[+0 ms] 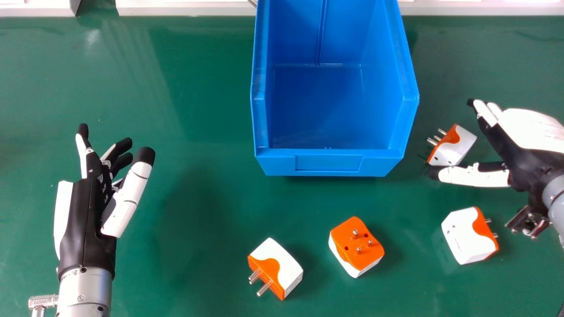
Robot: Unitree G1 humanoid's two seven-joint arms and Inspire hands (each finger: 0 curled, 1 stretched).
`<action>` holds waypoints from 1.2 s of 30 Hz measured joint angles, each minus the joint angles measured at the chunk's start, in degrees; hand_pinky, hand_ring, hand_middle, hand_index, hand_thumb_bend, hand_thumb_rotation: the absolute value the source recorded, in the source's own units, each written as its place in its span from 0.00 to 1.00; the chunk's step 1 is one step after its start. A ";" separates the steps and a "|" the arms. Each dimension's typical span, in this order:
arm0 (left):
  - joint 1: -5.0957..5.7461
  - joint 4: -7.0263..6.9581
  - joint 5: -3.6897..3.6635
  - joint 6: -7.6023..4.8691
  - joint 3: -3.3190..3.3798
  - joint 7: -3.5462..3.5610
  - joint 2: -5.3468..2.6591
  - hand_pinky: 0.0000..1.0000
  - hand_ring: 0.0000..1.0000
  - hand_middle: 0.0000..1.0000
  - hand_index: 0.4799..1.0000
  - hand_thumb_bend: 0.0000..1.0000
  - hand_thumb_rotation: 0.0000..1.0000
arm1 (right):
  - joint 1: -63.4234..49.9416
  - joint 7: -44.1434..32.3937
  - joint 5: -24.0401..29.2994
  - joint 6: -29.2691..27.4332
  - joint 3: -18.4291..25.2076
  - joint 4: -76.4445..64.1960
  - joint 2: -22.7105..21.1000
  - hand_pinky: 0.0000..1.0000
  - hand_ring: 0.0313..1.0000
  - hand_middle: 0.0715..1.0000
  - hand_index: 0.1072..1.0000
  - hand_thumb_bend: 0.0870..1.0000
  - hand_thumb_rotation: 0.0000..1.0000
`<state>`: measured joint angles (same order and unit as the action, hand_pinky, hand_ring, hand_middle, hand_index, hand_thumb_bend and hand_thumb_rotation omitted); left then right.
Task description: Pick all objects and put in blue box
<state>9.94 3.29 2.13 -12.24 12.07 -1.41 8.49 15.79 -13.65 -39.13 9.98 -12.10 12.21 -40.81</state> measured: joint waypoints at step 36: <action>1.19 -1.20 0.13 -0.88 -0.35 -0.07 -0.16 0.86 0.93 0.93 0.87 0.64 0.78 | 22.08 -4.24 -2.39 1.40 -11.93 28.97 4.48 0.89 0.95 0.96 0.93 0.60 0.53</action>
<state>11.13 2.10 2.27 -13.12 11.72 -1.47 8.32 37.86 -17.89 -41.52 11.38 -24.03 41.18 -36.33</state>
